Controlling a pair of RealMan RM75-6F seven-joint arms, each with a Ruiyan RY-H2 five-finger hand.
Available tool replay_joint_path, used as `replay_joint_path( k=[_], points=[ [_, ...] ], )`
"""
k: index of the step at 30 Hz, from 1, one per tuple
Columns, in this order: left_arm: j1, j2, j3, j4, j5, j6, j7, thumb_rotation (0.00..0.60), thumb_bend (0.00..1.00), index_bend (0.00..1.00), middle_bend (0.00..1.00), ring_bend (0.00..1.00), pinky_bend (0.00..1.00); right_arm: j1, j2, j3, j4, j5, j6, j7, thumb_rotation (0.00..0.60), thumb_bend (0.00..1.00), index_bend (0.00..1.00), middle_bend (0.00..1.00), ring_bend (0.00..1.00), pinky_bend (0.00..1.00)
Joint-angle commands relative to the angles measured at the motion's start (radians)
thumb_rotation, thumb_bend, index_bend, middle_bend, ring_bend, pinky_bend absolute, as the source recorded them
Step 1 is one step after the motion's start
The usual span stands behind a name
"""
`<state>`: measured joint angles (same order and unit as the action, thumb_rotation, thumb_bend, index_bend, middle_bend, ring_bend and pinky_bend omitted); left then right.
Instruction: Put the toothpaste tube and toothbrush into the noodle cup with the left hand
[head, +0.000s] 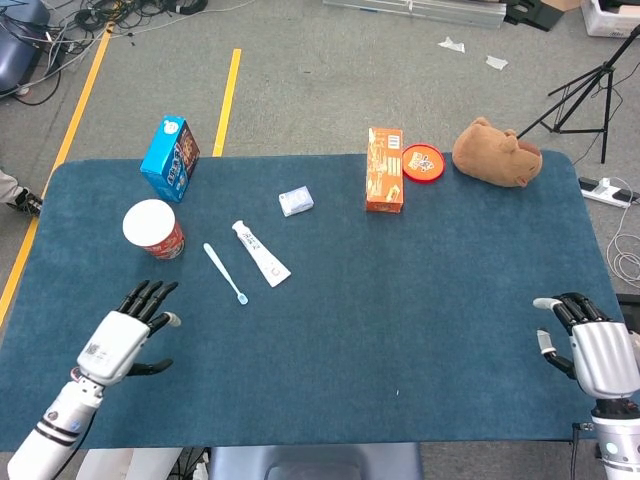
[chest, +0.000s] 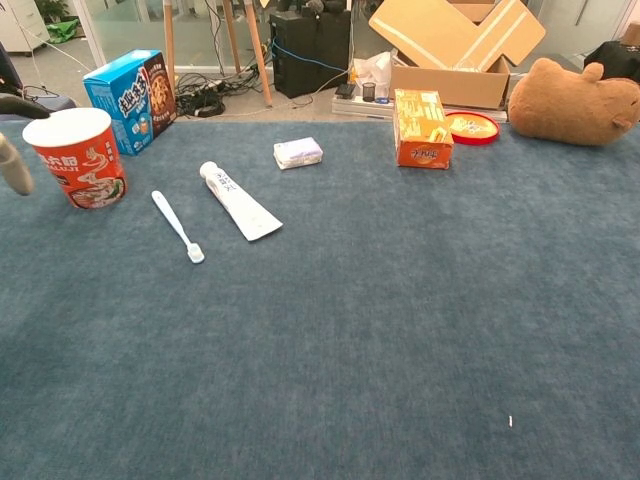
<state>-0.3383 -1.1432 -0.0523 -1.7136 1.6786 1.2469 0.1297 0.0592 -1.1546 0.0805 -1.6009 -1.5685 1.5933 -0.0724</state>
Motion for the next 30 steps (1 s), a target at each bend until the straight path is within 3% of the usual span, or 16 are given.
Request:
replay_joint_path(
  k=[1,7,14,30],
  points=[
    [-0.085,-0.021,-0.034,-0.003,-0.016,-0.099,0.047,0.6,0.0,0.38,0.04,0.0,0.02,0.001,0.001,0.001,-0.003,0.003,-0.003,-0.003,0.6,0.35,0.39,0.43,0.29,0.56],
    [-0.17,-0.08,-0.058,0.068,-0.035,-0.183,0.071,0.6,0.0,0.34,0.02,0.0,0.01,0.011,0.03,0.008,-0.026,0.012,-0.025,-0.053,0.6,0.35,0.39,0.42,0.29,0.56],
    [-0.297,-0.193,-0.066,0.296,-0.004,-0.266,-0.008,0.6,0.0,0.2,0.0,0.0,0.0,0.019,0.028,0.024,-0.049,0.031,-0.03,-0.042,0.6,0.35,0.39,0.42,0.29,0.56],
    [-0.522,-0.37,-0.073,0.648,-0.024,-0.422,-0.074,0.6,0.0,0.2,0.0,0.0,0.0,0.032,0.021,0.078,0.037,0.154,-0.083,0.078,0.6,0.35,0.39,0.42,0.29,0.56]
  ],
)
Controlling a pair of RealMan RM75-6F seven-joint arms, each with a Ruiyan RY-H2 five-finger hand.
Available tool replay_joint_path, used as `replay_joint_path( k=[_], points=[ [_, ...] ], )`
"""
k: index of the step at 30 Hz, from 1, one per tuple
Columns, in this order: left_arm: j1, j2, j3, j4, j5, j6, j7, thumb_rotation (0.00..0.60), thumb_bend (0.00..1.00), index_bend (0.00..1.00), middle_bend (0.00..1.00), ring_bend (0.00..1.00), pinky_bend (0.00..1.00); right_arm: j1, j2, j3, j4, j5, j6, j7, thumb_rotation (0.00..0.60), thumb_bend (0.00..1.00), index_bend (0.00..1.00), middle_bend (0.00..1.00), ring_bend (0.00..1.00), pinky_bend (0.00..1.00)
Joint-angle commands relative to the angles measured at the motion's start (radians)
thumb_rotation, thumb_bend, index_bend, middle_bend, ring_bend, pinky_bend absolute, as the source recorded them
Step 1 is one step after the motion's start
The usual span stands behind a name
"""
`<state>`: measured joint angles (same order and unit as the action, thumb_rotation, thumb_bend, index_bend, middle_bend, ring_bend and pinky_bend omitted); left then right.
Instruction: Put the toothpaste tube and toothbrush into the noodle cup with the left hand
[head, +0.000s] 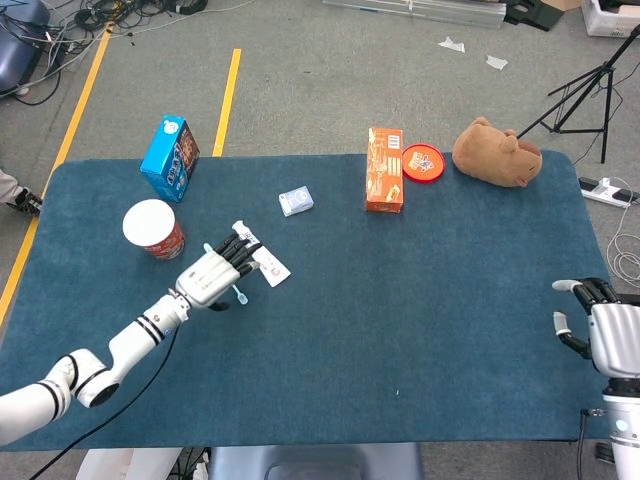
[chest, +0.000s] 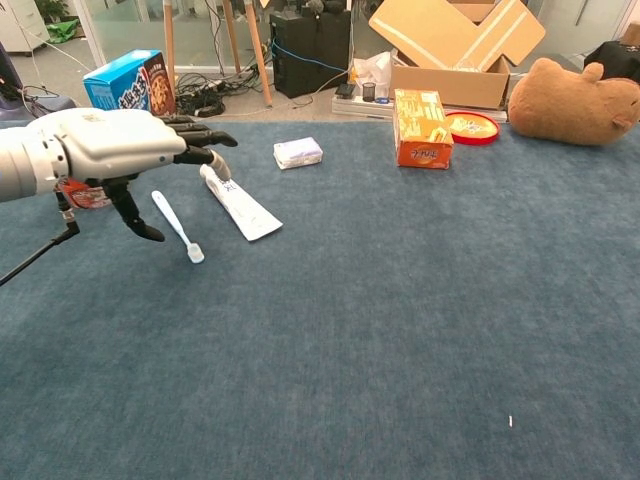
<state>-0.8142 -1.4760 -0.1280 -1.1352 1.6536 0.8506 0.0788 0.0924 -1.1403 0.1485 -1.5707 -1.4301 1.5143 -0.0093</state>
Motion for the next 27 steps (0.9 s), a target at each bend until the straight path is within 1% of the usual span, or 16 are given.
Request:
replay_joint_path(
  k=[1,8,11,15,20,27],
  points=[
    [-0.057,-0.045,0.003,0.089,0.002,-0.028,-0.03,0.6,0.0,0.21,0.0,0.0,0.0,-0.001,0.009,0.013,0.009,0.021,-0.005,0.021,0.6,0.35,0.39,0.42,0.29,0.56],
    [-0.13,-0.101,0.013,0.231,0.004,-0.051,-0.067,0.6,0.0,0.25,0.0,0.0,0.0,0.005,0.019,0.029,0.03,0.06,-0.035,0.064,0.6,0.35,0.39,0.42,0.29,0.56],
    [-0.165,-0.127,0.028,0.298,0.017,-0.063,-0.073,0.6,0.0,0.26,0.0,0.0,0.0,0.01,0.023,0.034,0.037,0.074,-0.051,0.078,0.6,0.35,0.39,0.42,0.29,0.56],
    [-0.206,-0.165,0.059,0.393,0.048,-0.059,-0.092,0.6,0.0,0.27,0.0,0.0,0.0,0.012,0.028,0.038,0.041,0.079,-0.056,0.093,0.6,0.35,0.39,0.42,0.29,0.56],
    [-0.242,-0.223,0.095,0.511,0.076,-0.034,-0.153,0.6,0.0,0.29,0.0,0.0,0.0,0.013,0.031,0.04,0.044,0.084,-0.06,0.105,0.6,0.35,0.39,0.42,0.29,0.56],
    [-0.281,-0.296,0.159,0.682,0.127,0.013,-0.204,0.6,0.0,0.32,0.0,0.0,0.0,0.016,0.033,0.042,0.051,0.093,-0.073,0.115,0.6,0.35,0.39,0.42,0.29,0.56]
  ],
)
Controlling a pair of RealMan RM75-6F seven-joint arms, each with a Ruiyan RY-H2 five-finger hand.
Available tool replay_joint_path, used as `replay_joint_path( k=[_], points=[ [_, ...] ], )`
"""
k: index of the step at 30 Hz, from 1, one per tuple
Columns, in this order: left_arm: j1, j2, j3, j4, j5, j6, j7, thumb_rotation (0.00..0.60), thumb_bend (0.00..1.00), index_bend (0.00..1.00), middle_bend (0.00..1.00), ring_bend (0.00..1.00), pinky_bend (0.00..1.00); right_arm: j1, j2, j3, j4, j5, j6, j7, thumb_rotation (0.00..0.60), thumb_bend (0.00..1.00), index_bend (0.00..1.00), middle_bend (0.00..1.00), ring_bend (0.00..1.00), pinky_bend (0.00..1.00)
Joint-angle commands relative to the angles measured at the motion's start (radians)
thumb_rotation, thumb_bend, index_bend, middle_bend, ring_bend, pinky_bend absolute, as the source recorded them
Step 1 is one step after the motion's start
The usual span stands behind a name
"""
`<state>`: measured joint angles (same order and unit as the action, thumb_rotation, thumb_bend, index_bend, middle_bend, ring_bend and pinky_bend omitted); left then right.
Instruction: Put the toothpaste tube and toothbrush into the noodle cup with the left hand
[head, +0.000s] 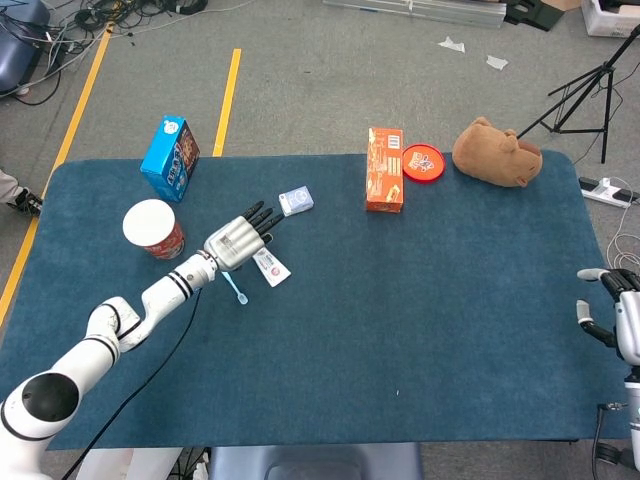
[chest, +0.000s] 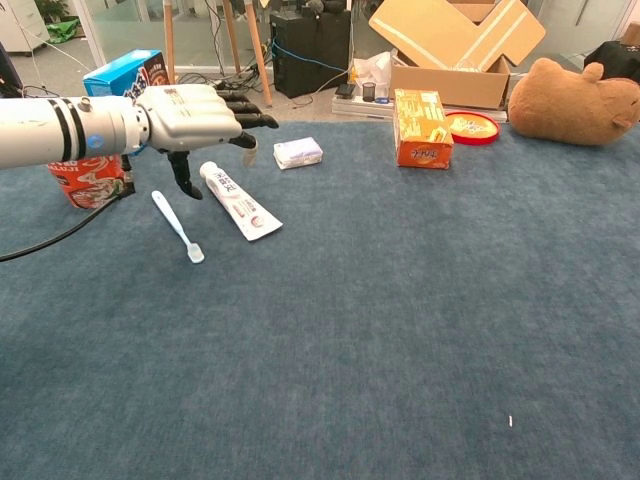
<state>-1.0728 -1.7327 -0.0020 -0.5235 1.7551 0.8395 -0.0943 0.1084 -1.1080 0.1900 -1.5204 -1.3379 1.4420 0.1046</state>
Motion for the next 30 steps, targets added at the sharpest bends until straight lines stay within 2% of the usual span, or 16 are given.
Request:
replay_joint_path(
  k=[1,7,17,30],
  points=[
    [-0.026,-0.052,0.038,0.094,0.025,0.026,-0.045,0.6,0.0,0.33,0.0,0.0,0.0,0.0,0.001,0.001,0.002,0.003,-0.002,0.004,0.6,0.35,0.39,0.42,0.29,0.56],
    [-0.032,-0.09,0.068,0.161,0.027,0.045,-0.109,0.6,0.0,0.33,0.0,0.0,0.0,0.002,0.003,0.005,0.006,0.011,-0.007,0.013,0.6,0.35,0.39,0.42,0.29,0.56],
    [-0.049,-0.147,0.107,0.224,0.031,0.048,-0.127,0.6,0.0,0.33,0.0,0.0,0.0,0.006,0.002,0.005,0.01,0.016,-0.016,0.015,0.6,0.35,0.39,0.42,0.29,0.56],
    [-0.068,-0.186,0.162,0.292,0.049,0.026,-0.087,0.6,0.0,0.33,0.0,0.0,0.0,0.007,0.004,0.007,0.014,0.025,-0.023,0.023,0.6,0.35,0.39,0.42,0.29,0.56]
  ],
)
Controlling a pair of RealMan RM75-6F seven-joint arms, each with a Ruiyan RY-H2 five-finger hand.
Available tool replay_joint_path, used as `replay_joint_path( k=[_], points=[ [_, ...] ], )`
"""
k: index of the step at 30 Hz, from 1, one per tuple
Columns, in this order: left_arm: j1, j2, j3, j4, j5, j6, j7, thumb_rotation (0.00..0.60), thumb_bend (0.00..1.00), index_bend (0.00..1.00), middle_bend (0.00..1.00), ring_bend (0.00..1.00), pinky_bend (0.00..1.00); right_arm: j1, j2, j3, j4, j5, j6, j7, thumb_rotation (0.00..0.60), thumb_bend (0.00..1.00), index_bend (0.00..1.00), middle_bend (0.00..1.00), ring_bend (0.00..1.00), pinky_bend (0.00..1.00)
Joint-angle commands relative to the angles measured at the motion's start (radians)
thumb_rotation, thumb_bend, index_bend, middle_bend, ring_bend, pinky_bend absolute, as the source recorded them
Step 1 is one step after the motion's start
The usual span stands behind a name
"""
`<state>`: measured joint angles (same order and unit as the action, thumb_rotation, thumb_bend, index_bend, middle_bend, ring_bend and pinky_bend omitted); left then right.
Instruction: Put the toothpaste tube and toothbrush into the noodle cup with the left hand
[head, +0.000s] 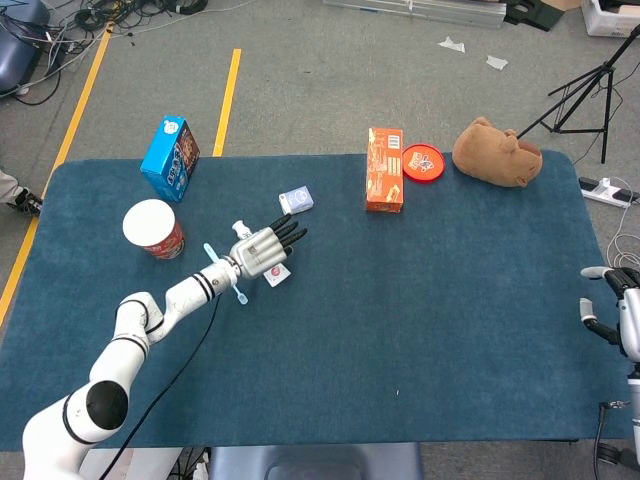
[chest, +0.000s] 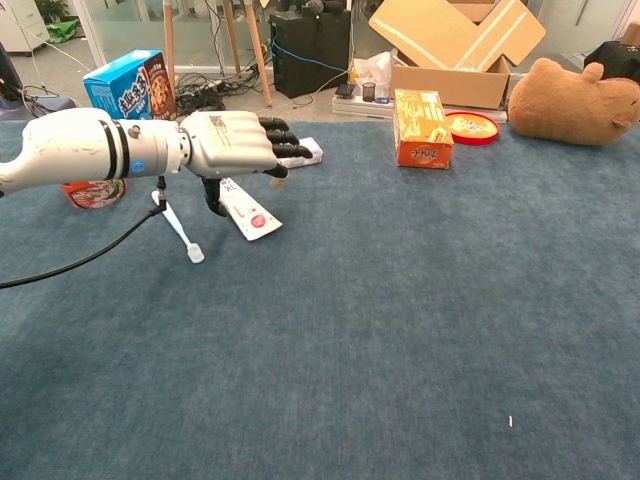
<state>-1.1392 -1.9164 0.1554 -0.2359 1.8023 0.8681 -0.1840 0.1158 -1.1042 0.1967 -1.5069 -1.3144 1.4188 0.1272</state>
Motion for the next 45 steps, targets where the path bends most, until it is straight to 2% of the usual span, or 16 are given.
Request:
replay_joint_path(
  k=[1,22,45],
  points=[
    [-0.003,-0.003,0.007,0.006,0.001,-0.005,0.004,0.6,0.0,0.33,0.0,0.0,0.0,0.0,0.0,0.001,0.001,0.002,-0.001,0.002,0.6,0.35,0.39,0.42,0.29,0.56],
    [-0.008,-0.019,0.042,0.034,-0.009,-0.055,0.003,0.6,0.0,0.35,0.0,0.0,0.0,0.006,-0.001,0.002,0.008,0.013,-0.017,0.006,0.6,0.35,0.39,0.42,0.29,0.56],
    [-0.014,-0.048,0.055,0.067,-0.022,-0.091,0.0,0.6,0.0,0.37,0.0,0.0,0.0,0.009,0.001,0.004,0.012,0.025,-0.031,0.012,0.6,0.35,0.39,0.42,0.29,0.56]
  ],
)
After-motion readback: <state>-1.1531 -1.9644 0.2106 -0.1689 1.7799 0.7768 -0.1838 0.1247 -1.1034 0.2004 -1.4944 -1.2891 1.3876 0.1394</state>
